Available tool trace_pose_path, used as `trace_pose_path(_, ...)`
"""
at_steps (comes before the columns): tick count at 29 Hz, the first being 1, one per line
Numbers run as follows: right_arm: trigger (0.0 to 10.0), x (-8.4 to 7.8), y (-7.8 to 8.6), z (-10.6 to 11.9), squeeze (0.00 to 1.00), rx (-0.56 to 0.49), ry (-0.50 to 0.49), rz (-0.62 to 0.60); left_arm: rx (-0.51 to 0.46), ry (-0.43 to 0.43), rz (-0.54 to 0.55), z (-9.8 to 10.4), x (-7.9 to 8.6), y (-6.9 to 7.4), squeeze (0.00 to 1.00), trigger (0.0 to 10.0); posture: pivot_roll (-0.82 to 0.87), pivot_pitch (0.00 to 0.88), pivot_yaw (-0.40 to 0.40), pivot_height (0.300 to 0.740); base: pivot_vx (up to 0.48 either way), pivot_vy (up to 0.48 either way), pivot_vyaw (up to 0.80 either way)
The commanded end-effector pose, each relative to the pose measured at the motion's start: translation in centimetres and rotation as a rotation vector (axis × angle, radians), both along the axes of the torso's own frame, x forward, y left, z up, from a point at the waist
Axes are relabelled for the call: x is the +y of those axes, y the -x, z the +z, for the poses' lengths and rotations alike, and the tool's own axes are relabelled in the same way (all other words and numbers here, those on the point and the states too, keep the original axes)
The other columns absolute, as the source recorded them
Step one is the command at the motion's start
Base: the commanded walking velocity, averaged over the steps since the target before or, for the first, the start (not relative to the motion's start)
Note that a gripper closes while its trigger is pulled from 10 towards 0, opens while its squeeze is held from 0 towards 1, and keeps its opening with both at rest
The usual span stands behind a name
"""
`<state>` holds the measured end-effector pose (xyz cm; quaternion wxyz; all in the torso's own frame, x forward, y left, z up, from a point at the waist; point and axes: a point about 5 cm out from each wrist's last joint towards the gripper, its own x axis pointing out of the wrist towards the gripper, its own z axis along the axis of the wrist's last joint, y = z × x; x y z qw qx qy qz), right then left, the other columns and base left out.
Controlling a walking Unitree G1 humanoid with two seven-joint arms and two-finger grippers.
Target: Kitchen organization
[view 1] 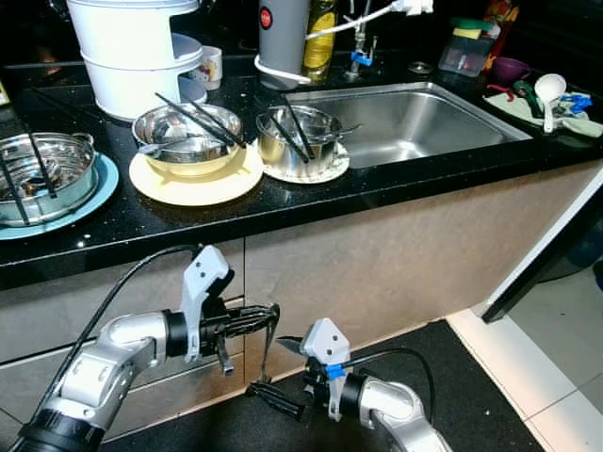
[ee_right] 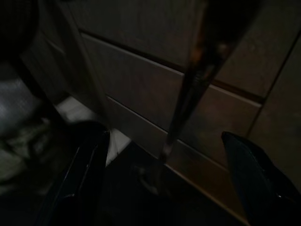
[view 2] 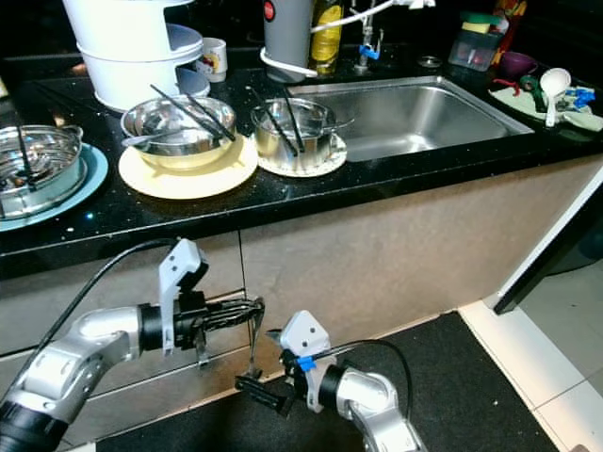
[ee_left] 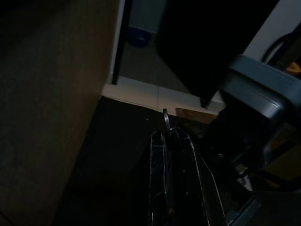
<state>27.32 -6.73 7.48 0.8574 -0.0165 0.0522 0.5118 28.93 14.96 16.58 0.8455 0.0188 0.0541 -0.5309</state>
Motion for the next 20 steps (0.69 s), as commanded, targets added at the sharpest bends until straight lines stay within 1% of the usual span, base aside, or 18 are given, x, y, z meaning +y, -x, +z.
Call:
trace_pose_path(1,10.0,-0.3,-0.1,-0.4,0.0,0.054,-0.034,-0.018,0.006,0.004,-0.019,0.2,0.2,0.4,0.0,0.0,-0.12,0.186,-0.098,0.74,0.0,0.0,0.0)
trace_pose_path(4,10.0,-0.2,-0.4,-0.1,0.0,0.093,-0.095,-0.037,0.017,0.003,-0.047,0.4,0.3,1.0,0.0,0.0,-0.11,0.19,-0.105,0.74,0.0,0.0,0.0)
trace_pose_path(6,10.0,-0.2,-0.5,-0.1,0.0,0.094,-0.101,-0.038,0.02,0.002,-0.05,0.4,0.3,1.1,0.0,0.0,-0.11,0.191,-0.107,0.74,0.0,0.0,0.0)
trace_pose_path(8,10.0,0.0,-0.6,0.2,0.0,0.108,-0.134,-0.038,0.026,0.001,-0.052,0.3,0.3,1.3,0.0,0.0,-0.11,0.195,-0.112,0.74,0.0,0.0,0.0)
trace_pose_path(11,10.0,0.3,-0.6,0.5,0.0,0.12,-0.158,-0.027,0.029,-0.001,-0.049,0.2,0.3,1.4,0.0,0.0,-0.1,0.197,-0.114,0.74,0.0,0.0,0.0)
trace_pose_path(19,10.0,0.5,-0.5,0.6,0.0,0.138,-0.162,0.016,0.032,-0.007,-0.043,0.5,0.6,1.4,0.0,0.0,-0.1,0.195,-0.113,0.74,0.0,0.0,0.0)
trace_pose_path(20,9.5,0.4,-0.4,0.6,0.0,0.14,-0.164,0.016,0.031,-0.008,-0.043,0.5,0.7,1.4,0.0,0.0,-0.1,0.192,-0.109,0.74,0.0,0.0,0.0)
